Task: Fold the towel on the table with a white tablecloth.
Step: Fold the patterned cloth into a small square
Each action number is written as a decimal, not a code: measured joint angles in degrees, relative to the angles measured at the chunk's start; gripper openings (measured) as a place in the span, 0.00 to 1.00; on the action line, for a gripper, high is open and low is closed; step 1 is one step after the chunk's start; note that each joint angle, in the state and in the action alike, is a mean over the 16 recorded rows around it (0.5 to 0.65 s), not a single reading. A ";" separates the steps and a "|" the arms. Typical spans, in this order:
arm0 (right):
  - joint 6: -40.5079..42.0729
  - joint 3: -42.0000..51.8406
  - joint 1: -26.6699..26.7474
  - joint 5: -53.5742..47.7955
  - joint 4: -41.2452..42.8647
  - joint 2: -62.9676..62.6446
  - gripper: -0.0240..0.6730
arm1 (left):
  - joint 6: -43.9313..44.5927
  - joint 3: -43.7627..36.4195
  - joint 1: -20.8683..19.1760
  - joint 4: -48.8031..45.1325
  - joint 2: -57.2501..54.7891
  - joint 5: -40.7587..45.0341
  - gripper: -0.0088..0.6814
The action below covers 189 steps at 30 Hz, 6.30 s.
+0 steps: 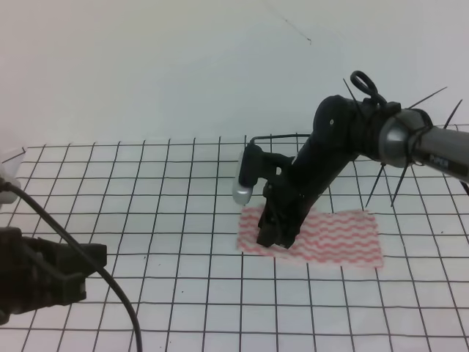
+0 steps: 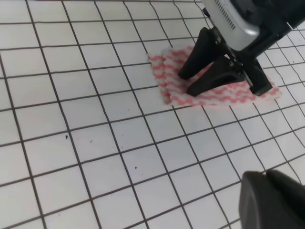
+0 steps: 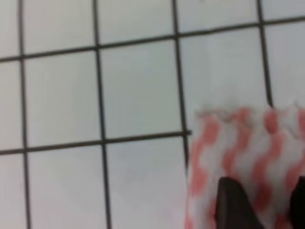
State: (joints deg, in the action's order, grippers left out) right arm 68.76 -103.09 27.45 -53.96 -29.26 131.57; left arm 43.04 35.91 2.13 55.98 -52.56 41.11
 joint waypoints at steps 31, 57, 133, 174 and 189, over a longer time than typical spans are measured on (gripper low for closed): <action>0.69 0.09 0.54 -4.94 -0.77 -0.43 0.04 | 0.15 0.00 0.00 -1.13 0.00 0.09 0.01; 2.24 0.12 0.58 -4.86 -3.45 -1.87 0.32 | 0.09 0.00 0.00 -1.13 0.00 0.07 0.01; -13.55 0.12 0.58 6.07 16.20 -1.27 0.11 | 0.04 0.00 0.00 -1.54 0.00 1.34 0.01; -11.13 0.12 0.58 6.36 16.86 -1.01 0.04 | 0.14 0.00 0.00 -1.54 0.00 1.81 0.01; -12.19 0.12 0.58 8.15 19.33 -1.92 0.04 | -0.09 0.00 0.00 -1.54 0.00 1.83 0.01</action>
State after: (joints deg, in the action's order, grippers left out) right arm 56.57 -102.97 28.03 -45.82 -9.94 129.65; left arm 42.95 35.91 2.13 54.45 -52.56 42.94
